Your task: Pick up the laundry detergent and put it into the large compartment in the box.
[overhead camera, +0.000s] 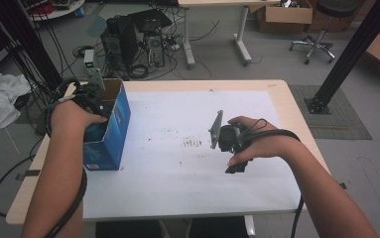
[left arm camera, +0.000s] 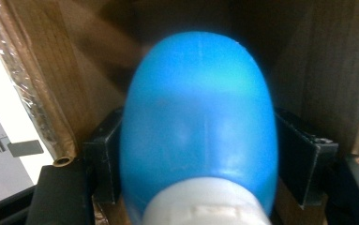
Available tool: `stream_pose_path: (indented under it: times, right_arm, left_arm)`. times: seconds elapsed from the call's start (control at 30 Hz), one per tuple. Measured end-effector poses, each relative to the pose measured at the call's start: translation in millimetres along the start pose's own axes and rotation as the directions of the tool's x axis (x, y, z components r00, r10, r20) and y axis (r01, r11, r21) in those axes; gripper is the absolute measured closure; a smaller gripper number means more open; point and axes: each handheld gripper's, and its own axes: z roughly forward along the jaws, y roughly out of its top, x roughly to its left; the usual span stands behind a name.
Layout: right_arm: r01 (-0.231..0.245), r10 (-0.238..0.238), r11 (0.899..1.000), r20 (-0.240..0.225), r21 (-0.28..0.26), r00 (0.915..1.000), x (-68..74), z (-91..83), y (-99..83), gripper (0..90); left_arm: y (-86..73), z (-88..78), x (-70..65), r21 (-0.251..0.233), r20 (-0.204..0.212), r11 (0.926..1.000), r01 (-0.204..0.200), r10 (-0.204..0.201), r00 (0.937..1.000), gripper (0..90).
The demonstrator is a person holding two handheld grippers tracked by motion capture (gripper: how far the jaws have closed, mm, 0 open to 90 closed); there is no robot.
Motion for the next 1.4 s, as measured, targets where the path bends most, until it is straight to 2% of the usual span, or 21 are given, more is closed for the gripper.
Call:
stream_pose_path:
  times: [0.2, 0.6, 0.8, 1.07, 1.17, 1.4]
  right_arm:
    - [0.003, -0.003, 1.0, 0.001, 0.0, 1.0, 0.6, -0.6, 1.5, 16.2]
    - [0.007, -0.007, 1.0, 0.003, 0.002, 1.0, 1.3, -2.4, 3.3, 16.1]
    - [0.011, -0.011, 1.0, 0.006, 0.002, 0.9999, 1.7, -3.8, 5.1, 16.2]
    - [0.014, -0.014, 1.0, 0.005, 0.003, 0.9999, 1.6, -3.1, 7.0, 16.1]
    - [0.013, -0.013, 1.0, 0.003, 0.004, 0.9999, 1.6, -2.8, 7.3, 16.1]
    - [0.015, -0.015, 1.0, 0.0, 0.005, 0.9999, 2.0, -2.7, 7.8, 16.2]
  left_arm:
    - [-0.5, -5.1, -0.6, -0.006, -0.016, 0.9999, -0.009, 0.009, 0.9998, 28.9]
    - [-6.9, -27.8, -0.8, -0.041, -0.017, 0.9991, -0.008, 0.008, 0.9998, 29.3]
    - [-8.7, -37.3, -1.4, -0.058, -0.009, 0.9983, -0.008, 0.007, 0.9999, 26.2]
    - [-9.4, -45.0, -5.0, -0.053, -0.026, 0.9984, -0.023, 0.022, 0.9994, 24.1]
    - [-9.5, -47.5, -6.2, -0.043, -0.036, 0.9987, -0.026, 0.025, 0.9991, 20.1]
    - [-11.4, -61.7, -8.5, -0.061, -0.063, 0.9975, -0.034, 0.03, 0.9975, 17.6]
